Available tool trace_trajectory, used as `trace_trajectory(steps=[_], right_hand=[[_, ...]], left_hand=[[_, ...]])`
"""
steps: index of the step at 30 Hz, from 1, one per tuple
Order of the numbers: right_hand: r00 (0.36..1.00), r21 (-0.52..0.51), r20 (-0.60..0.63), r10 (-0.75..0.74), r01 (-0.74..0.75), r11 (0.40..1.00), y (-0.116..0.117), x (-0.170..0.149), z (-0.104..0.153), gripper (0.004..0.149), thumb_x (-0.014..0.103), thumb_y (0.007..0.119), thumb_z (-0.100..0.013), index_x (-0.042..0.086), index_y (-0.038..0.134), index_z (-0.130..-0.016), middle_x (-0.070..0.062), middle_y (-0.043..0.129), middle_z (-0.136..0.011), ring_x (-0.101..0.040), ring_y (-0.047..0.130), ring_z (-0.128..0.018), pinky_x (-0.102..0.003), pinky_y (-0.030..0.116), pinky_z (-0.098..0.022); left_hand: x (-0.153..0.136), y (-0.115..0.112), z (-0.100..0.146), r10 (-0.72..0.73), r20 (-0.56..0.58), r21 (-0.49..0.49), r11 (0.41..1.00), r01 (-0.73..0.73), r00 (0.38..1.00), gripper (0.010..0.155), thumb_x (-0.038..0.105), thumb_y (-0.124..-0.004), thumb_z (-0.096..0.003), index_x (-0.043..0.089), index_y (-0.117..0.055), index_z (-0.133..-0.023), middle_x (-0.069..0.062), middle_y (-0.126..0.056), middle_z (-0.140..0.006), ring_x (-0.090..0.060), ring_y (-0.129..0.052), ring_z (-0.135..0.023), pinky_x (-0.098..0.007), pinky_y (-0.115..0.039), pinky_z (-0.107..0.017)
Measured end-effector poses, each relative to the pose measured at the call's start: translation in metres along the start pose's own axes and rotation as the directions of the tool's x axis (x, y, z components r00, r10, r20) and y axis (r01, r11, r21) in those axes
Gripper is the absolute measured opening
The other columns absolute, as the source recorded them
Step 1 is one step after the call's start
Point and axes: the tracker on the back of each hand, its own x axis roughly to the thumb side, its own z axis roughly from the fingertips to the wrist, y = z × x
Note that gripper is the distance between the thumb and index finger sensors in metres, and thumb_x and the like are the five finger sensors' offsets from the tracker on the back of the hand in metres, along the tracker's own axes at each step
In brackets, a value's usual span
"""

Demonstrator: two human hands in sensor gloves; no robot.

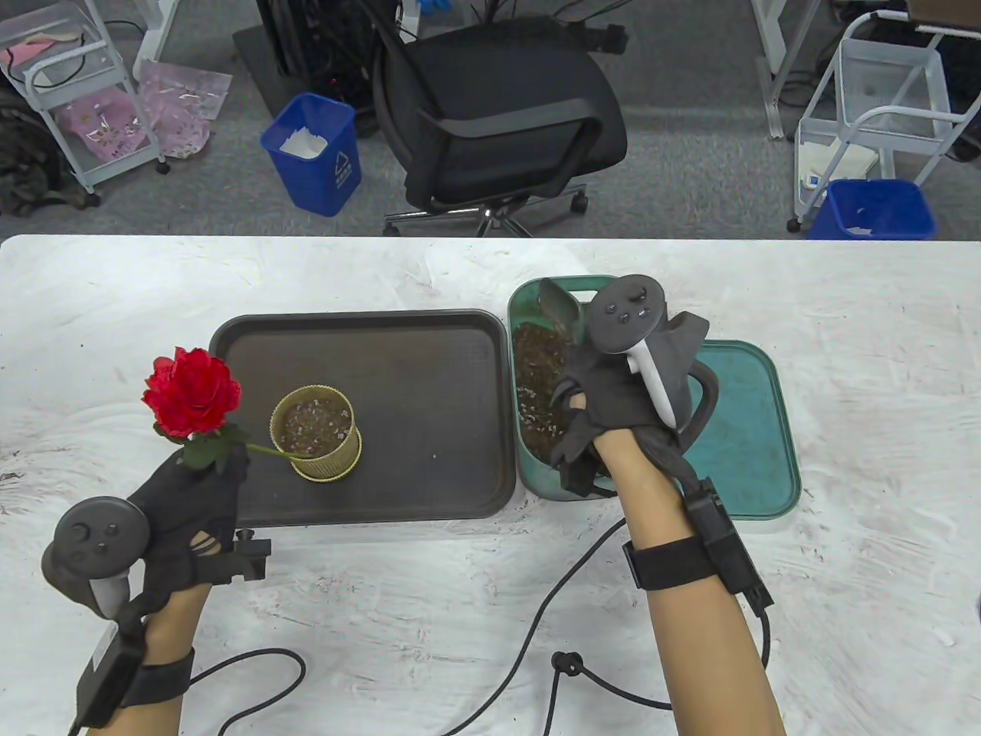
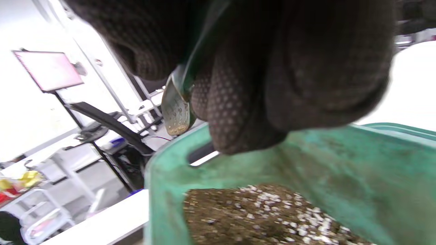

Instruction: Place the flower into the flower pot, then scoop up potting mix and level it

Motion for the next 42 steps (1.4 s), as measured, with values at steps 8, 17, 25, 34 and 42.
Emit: trace_trajectory(steps=[8, 17, 25, 34, 42], right_hand=[[0.983, 0.171, -0.179, 0.037, -0.006, 0.985, 0.032, -0.028, -0.048, 0.054, 0.030, 0.081, -0.042, 0.002, 0.074, -0.088, -0.018, 0.099, -0.064, -0.030, 0.109, -0.028, -0.039, 0.097, -0.014], [0.968, 0.296, -0.202, 0.149, -0.084, 0.951, 0.071, -0.025, -0.078, 0.054, 0.030, 0.080, -0.043, 0.004, 0.073, -0.089, -0.017, 0.098, -0.067, -0.031, 0.108, -0.031, -0.040, 0.096, -0.017], [0.969, 0.418, -0.248, 0.012, 0.096, 0.904, 0.088, -0.030, -0.094, 0.054, 0.029, 0.078, -0.042, 0.001, 0.071, -0.088, -0.018, 0.098, -0.066, -0.032, 0.108, -0.032, -0.042, 0.095, -0.017], [0.942, 0.509, -0.302, -0.150, 0.292, 0.810, 0.098, -0.037, -0.098, 0.054, 0.028, 0.076, -0.042, 0.002, 0.070, -0.089, -0.016, 0.097, -0.068, -0.032, 0.108, -0.034, -0.042, 0.095, -0.019], [0.912, 0.517, -0.332, -0.241, 0.389, 0.763, 0.089, -0.045, -0.084, 0.054, 0.028, 0.073, -0.042, 0.002, 0.069, -0.089, -0.016, 0.096, -0.067, -0.030, 0.108, -0.033, -0.040, 0.095, -0.018]], left_hand=[[-0.001, 0.000, -0.001, 0.004, -0.003, -0.002, 1.000, -0.004, 1.000, 0.042, 0.047, -0.093, -0.0417, 0.021, -0.099, -0.074, 0.004, -0.107, -0.058, -0.020, -0.116, -0.035, -0.036, -0.096, -0.034], [-0.001, 0.001, -0.001, 0.006, -0.020, 0.003, 1.000, -0.006, 1.000, 0.043, 0.047, -0.093, -0.0416, 0.021, -0.099, -0.075, 0.004, -0.107, -0.058, -0.020, -0.116, -0.035, -0.036, -0.096, -0.034], [-0.002, 0.001, -0.001, -0.002, -0.021, 0.009, 1.000, 0.002, 1.000, 0.042, 0.047, -0.093, -0.0415, 0.021, -0.099, -0.074, 0.004, -0.107, -0.058, -0.020, -0.116, -0.035, -0.036, -0.096, -0.034], [-0.003, 0.002, -0.002, 0.000, -0.021, 0.005, 1.000, 0.000, 1.000, 0.042, 0.047, -0.093, -0.0413, 0.020, -0.099, -0.074, 0.004, -0.107, -0.057, -0.020, -0.116, -0.035, -0.036, -0.096, -0.034], [-0.003, 0.001, -0.002, 0.001, -0.017, 0.004, 1.000, -0.001, 1.000, 0.042, 0.047, -0.093, -0.0413, 0.021, -0.099, -0.074, 0.004, -0.107, -0.057, -0.019, -0.116, -0.035, -0.036, -0.096, -0.034]])
